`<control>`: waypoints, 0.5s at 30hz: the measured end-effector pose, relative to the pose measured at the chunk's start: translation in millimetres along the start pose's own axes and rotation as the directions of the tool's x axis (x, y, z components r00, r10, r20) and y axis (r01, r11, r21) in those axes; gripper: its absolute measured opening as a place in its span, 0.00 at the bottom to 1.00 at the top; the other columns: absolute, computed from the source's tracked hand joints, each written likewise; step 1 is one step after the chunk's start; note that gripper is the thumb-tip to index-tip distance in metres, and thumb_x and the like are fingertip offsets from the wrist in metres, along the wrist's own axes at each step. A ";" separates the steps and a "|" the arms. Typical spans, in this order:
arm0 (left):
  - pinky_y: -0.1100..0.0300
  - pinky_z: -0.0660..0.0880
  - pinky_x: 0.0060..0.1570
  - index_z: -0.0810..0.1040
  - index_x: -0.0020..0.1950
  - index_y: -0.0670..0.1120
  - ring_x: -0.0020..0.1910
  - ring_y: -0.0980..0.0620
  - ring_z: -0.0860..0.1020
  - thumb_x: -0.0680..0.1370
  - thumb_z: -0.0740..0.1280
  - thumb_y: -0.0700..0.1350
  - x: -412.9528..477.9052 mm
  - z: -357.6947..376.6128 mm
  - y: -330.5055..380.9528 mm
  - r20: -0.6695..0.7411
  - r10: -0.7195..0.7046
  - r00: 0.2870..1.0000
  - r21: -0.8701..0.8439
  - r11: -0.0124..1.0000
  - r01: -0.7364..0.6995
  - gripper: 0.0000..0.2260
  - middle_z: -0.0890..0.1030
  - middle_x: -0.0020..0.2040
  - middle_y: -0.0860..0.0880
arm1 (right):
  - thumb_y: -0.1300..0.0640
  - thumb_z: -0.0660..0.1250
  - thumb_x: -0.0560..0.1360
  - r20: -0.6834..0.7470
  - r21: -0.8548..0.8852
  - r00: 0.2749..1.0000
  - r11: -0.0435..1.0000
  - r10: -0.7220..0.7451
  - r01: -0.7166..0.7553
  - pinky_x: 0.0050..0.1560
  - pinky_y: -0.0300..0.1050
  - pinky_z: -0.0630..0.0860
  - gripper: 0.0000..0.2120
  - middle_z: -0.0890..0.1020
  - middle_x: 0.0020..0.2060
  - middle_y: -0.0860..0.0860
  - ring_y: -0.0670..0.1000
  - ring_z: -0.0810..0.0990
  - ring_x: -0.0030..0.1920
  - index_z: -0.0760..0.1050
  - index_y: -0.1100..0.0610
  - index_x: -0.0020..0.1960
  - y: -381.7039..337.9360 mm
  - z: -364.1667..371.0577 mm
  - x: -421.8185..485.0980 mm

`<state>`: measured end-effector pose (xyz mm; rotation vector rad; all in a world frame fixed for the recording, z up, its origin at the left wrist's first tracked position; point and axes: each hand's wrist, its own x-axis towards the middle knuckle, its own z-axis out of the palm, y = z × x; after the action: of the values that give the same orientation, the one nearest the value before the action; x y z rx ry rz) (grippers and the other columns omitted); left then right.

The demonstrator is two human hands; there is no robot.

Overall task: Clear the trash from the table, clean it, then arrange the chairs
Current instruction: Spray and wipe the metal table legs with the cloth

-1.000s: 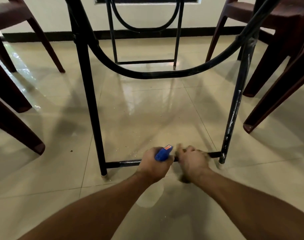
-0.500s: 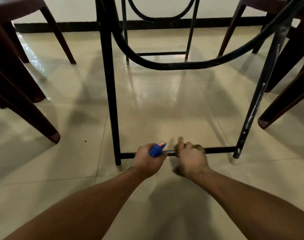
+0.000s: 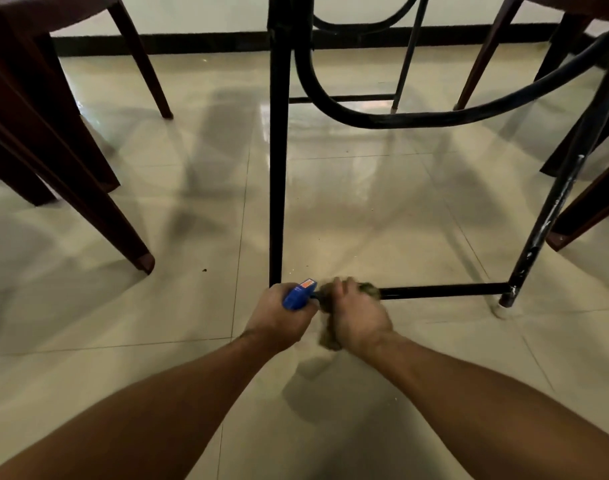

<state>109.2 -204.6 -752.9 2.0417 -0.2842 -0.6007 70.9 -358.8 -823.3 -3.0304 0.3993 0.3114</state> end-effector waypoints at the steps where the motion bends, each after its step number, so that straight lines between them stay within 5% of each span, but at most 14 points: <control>1: 0.42 0.82 0.41 0.77 0.43 0.50 0.33 0.49 0.76 0.79 0.71 0.43 -1.1 -3.4 0.0 0.007 0.001 1.000 -0.002 1.000 -0.001 0.06 0.79 0.36 0.46 | 0.57 0.68 0.75 -0.006 0.024 0.995 0.994 -0.103 0.104 0.51 0.52 0.80 0.37 0.62 0.74 0.57 0.58 0.78 0.60 0.51 0.55 0.77 -3.9 -2.0 -4.5; 4: 0.40 0.82 0.46 0.74 0.44 0.53 0.36 0.47 0.76 0.79 0.71 0.43 -5.8 -15.3 -0.3 -0.024 -0.045 0.999 -0.072 0.996 0.043 0.09 0.79 0.38 0.45 | 0.62 0.64 0.78 0.043 -0.066 0.991 0.989 -0.130 0.133 0.55 0.52 0.79 0.41 0.49 0.81 0.51 0.57 0.70 0.71 0.41 0.49 0.81 21.0 4.4 -9.7; 6: 0.42 0.82 0.48 0.69 0.43 0.56 0.38 0.45 0.76 0.79 0.71 0.43 -11.0 -21.5 0.0 -0.051 -0.074 0.996 -0.133 0.989 0.067 0.13 0.78 0.40 0.44 | 0.61 0.60 0.80 0.017 -0.049 0.987 0.986 0.162 -0.161 0.60 0.52 0.78 0.37 0.48 0.81 0.53 0.58 0.67 0.73 0.41 0.51 0.81 49.8 16.0 -15.8; 8: 0.45 0.82 0.46 0.68 0.43 0.56 0.38 0.45 0.75 0.80 0.71 0.43 -17.6 -30.1 -3.1 -0.058 -0.077 0.995 -0.189 0.980 0.065 0.14 0.77 0.40 0.42 | 0.60 0.58 0.80 -0.036 0.031 0.872 0.873 0.488 -0.487 0.57 0.54 0.77 0.35 0.47 0.80 0.58 0.62 0.67 0.72 0.42 0.58 0.80 56.5 19.6 -22.7; 10: 0.49 0.81 0.43 0.67 0.44 0.56 0.38 0.46 0.74 0.80 0.70 0.43 -23.7 -36.8 -5.3 -0.055 -0.071 0.996 -0.201 0.978 0.059 0.14 0.76 0.41 0.43 | 0.61 0.54 0.81 -0.037 0.043 0.804 0.804 0.594 -0.593 0.58 0.54 0.77 0.32 0.49 0.78 0.67 0.66 0.67 0.71 0.43 0.66 0.79 39.6 17.2 -19.3; 12: 0.49 0.80 0.44 0.68 0.43 0.56 0.38 0.45 0.74 0.80 0.70 0.42 -29.6 -43.5 -11.5 -0.045 -0.078 0.996 -0.187 0.980 0.068 0.14 0.75 0.40 0.43 | 0.62 0.51 0.81 -0.060 0.017 0.847 0.849 0.528 -0.528 0.60 0.53 0.76 0.29 0.52 0.76 0.72 0.68 0.67 0.72 0.44 0.70 0.77 7.0 12.0 -15.1; 15: 0.41 0.80 0.46 0.68 0.40 0.54 0.37 0.44 0.73 0.80 0.69 0.40 -35.7 -55.5 -15.2 -0.068 -0.090 0.994 -0.156 0.985 0.079 0.15 0.75 0.39 0.42 | 0.61 0.52 0.82 0.002 0.042 0.987 0.986 0.160 -0.160 0.67 0.56 0.71 0.30 0.46 0.78 0.67 0.66 0.59 0.76 0.44 0.66 0.79 -48.4 12.7 -7.1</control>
<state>107.2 -140.3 -731.6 1.9298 -0.1035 -0.5783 74.5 -309.1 -832.2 -2.9636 0.6428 0.3061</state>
